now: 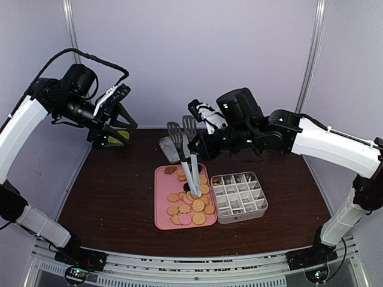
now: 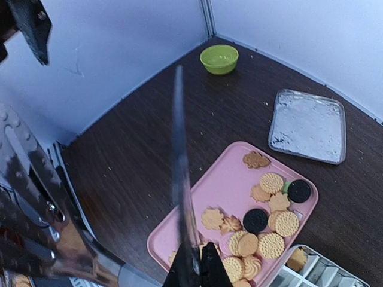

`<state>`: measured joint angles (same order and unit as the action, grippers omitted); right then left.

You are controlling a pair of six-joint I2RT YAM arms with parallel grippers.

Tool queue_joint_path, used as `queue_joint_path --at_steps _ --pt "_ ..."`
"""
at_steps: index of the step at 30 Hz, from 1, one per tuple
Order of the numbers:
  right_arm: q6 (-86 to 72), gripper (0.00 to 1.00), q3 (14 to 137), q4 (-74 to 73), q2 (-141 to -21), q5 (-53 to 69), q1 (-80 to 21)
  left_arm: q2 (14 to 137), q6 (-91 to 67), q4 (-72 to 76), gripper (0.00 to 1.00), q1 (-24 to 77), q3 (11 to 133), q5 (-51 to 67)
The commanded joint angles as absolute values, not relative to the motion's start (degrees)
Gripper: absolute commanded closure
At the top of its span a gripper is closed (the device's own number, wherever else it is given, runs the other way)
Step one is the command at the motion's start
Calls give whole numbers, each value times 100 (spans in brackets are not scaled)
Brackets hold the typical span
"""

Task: Pack the cookies
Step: Pass from the left arm to the right, then pass from the right arm to the left

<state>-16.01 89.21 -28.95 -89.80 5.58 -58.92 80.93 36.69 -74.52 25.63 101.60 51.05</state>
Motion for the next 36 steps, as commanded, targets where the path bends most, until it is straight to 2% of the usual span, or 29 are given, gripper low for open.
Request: queue_joint_path --at_steps 1,4,11,19,22,27,30,36 --pt "-923 100 9709 -4375 -9573 -46 -6190 7945 4502 -7591 20 2956 10003 4238" --pt "-792 100 10328 -4937 -10020 -245 -6396 7962 4618 -7594 25 3210 9880 3993" --pt "-747 100 11166 -5313 -10658 -316 -6654 8030 4849 -7596 49 3566 9696 3511" --pt "-762 100 11801 -5493 -11216 -160 -6757 8042 4844 -7406 56 3946 9347 3297" --pt "-765 100 12014 -5518 -11350 -150 -6767 8050 4814 -7364 62 4010 9349 3253" --pt "-743 100 12377 -5609 -11561 -145 -6774 8105 4768 -7333 80 4114 9293 3192" --pt "-740 100 12544 -5624 -11629 -134 -6777 8114 4614 -7220 95 4150 9030 3182" --pt "-717 100 12426 -5499 -11551 -57 -6772 8028 4593 -7165 100 4150 8756 3106"
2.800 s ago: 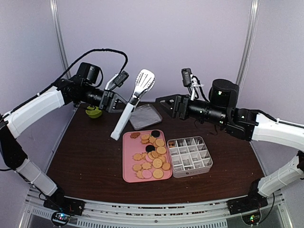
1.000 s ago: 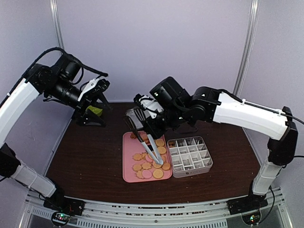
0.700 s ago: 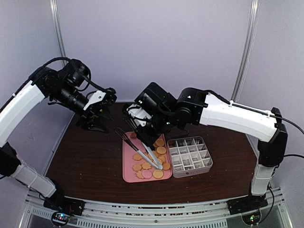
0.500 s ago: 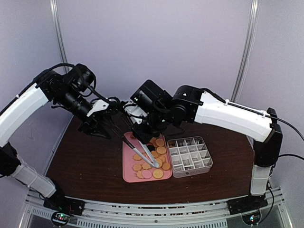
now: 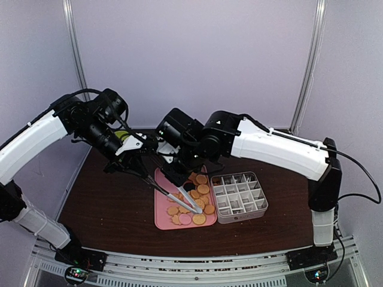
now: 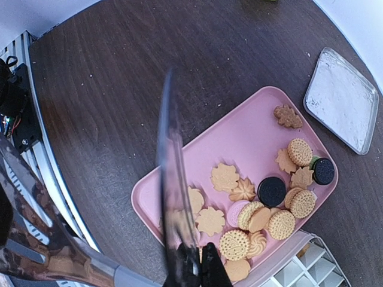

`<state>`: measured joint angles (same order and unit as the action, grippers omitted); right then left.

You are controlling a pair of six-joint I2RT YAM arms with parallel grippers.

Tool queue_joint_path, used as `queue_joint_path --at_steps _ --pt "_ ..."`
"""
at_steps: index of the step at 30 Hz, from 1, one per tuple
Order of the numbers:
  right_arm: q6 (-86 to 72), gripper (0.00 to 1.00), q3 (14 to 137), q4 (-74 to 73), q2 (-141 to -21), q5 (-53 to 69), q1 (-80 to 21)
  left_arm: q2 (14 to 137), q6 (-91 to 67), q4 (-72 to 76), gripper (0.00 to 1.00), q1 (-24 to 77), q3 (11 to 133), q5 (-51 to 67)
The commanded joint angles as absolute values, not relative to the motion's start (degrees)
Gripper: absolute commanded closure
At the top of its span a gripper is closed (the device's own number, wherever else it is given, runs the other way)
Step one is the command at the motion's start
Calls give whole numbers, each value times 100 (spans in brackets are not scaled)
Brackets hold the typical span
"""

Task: Pack the cookies
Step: Pass from the right arm to the left

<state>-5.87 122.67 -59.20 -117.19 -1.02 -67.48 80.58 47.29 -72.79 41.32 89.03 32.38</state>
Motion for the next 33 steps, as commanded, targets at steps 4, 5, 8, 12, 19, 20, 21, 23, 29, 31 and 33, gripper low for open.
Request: queue_joint_path --at_steps 4,5,8,12,19,20,21,23,29,31,33 --pt "-691 94 12107 -5184 -11354 -2 -6775 8015 4548 -7163 100 4154 8904 3146" --pt "-675 83 11966 -5041 -11255 50 -6768 8011 4538 -7159 100 4157 8945 3167" --pt "-618 49 11188 -4490 -10768 173 -6757 7979 4439 -7147 100 4148 9079 3196" --pt "-721 28 10154 -3682 -9994 277 -6588 7861 4078 -7013 100 4140 9278 3366" --pt "-1713 7 7936 -1283 -8128 1041 -5763 7276 1656 -5254 100 3936 9169 3888" --pt "-1837 4 7598 -813 -7845 1174 -5632 7144 1359 -4823 100 3860 9062 3893" --pt "-2037 2 7231 -356 -7585 1270 -5529 7017 906 -4348 100 3789 8940 3855" --pt "-2482 0 6623 399 -7147 1405 -5330 6797 -130 -3436 100 3650 8675 3642" --pt "-3380 0 5374 2022 -6607 1508 -4999 6566 -1843 -1772 100 3551 8217 3322" --pt "-3631 0 5225 2628 -6679 1667 -4956 6614 -2239 -1543 100 3551 8193 3519" --pt "-3818 0 5193 3000 -6812 1763 -4934 6628 -2532 -1400 100 3551 8160 3694"
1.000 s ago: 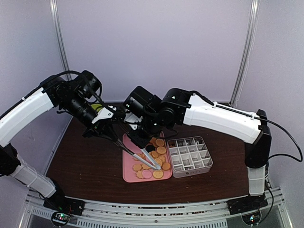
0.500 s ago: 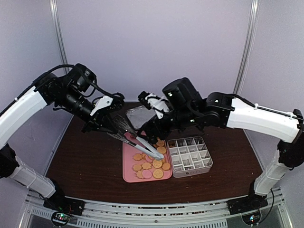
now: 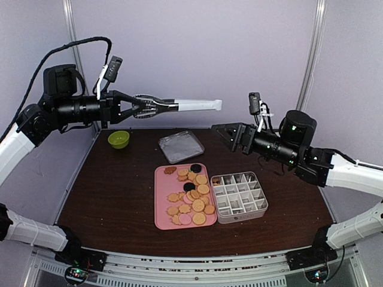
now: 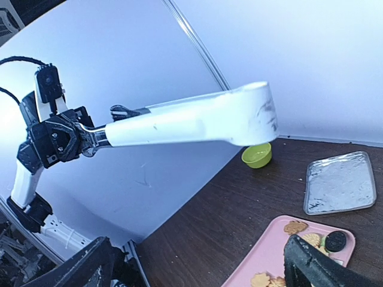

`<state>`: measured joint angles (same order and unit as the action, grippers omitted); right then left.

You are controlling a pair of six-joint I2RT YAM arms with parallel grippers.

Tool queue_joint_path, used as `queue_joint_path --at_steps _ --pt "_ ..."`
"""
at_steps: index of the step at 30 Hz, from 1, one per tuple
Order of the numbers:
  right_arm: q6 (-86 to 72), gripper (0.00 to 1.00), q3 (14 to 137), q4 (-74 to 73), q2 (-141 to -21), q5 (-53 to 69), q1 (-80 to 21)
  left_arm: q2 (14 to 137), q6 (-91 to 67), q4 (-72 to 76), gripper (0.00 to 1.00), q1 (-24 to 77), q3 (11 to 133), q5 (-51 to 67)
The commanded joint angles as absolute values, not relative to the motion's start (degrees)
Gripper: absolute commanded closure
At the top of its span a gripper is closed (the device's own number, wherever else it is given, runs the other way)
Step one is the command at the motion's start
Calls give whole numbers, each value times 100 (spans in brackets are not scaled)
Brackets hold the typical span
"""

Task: Pack the cookies
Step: Pass from the right arm to the left

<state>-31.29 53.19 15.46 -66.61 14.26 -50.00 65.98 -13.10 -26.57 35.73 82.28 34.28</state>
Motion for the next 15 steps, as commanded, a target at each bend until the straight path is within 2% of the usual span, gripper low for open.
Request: queue_joint_path --at_steps 1,10,15 --pt "-3908 0 5182 3204 -6876 1803 -4935 6637 -2632 -1358 100 3551 8157 3757" --pt "-5224 0 5471 5445 -7820 2394 -4767 6696 -3222 -939 100 3555 8001 4691" --pt "-5732 4 5682 6065 -8173 2579 -4654 6596 -3390 -726 100 3551 7855 4798"
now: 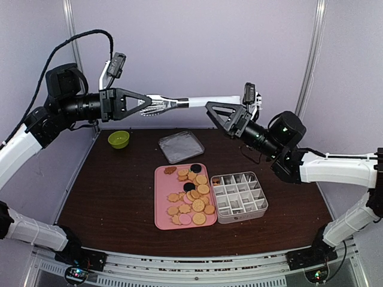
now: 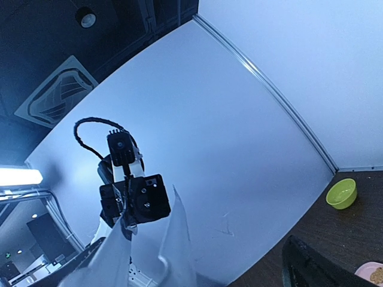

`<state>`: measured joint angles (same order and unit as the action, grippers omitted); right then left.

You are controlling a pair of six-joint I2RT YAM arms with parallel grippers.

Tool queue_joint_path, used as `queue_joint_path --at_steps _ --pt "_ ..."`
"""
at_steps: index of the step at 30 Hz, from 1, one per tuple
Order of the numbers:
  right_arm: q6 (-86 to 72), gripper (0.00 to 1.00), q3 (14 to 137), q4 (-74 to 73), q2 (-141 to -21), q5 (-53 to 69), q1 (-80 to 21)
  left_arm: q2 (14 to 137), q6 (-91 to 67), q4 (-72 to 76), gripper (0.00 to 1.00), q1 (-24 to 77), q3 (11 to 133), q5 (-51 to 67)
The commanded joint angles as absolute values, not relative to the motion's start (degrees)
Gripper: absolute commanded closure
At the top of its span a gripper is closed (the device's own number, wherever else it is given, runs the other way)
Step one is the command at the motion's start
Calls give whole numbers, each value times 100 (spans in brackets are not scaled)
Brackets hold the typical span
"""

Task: Pack the cookies
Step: Pass from the right arm to the left, then pass from the left arm to the right

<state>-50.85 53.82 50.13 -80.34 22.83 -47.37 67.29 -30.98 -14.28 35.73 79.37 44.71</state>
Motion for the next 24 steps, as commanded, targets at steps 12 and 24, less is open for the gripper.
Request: queue_joint_path --at_steps 12,24 --pt "-6020 26 6148 6180 -8572 2812 -4676 6722 -3472 -448 100 3315 7881 4662" --pt "-5911 22 6650 6180 -9006 2652 -4888 6909 -3758 -316 100 3315 8053 4390"
